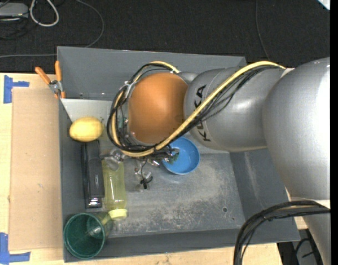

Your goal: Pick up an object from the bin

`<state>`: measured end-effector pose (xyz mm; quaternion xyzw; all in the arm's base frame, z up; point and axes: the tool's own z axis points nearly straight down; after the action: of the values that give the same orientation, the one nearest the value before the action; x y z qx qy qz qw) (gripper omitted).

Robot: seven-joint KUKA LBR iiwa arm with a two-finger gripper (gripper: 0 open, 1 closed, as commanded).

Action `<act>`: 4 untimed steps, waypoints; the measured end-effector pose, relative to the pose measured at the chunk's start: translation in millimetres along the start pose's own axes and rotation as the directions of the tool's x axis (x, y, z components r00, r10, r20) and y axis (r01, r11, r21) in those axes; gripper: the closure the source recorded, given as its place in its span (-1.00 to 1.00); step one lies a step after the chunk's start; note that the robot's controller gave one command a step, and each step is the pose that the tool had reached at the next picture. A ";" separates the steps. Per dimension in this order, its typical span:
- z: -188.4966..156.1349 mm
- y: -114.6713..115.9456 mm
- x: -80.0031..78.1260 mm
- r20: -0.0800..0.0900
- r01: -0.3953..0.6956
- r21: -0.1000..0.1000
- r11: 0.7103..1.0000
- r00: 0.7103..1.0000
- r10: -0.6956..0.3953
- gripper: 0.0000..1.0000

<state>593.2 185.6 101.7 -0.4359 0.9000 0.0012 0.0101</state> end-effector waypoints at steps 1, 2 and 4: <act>1.5 11.8 12.5 0.005 0.130 0.006 0.992 0.992 -0.130 -1.00; 16.8 3.4 -20.6 -0.006 0.349 -0.011 0.937 0.937 -0.349 1.00; 10.7 3.1 -21.5 -0.004 0.345 -0.010 0.938 0.938 -0.346 1.00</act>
Offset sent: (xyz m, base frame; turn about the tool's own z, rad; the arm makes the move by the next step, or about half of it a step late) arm 0.0083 0.0151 -0.0317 -0.3549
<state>604.2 204.5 91.4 -0.5871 0.8095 0.0023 0.0055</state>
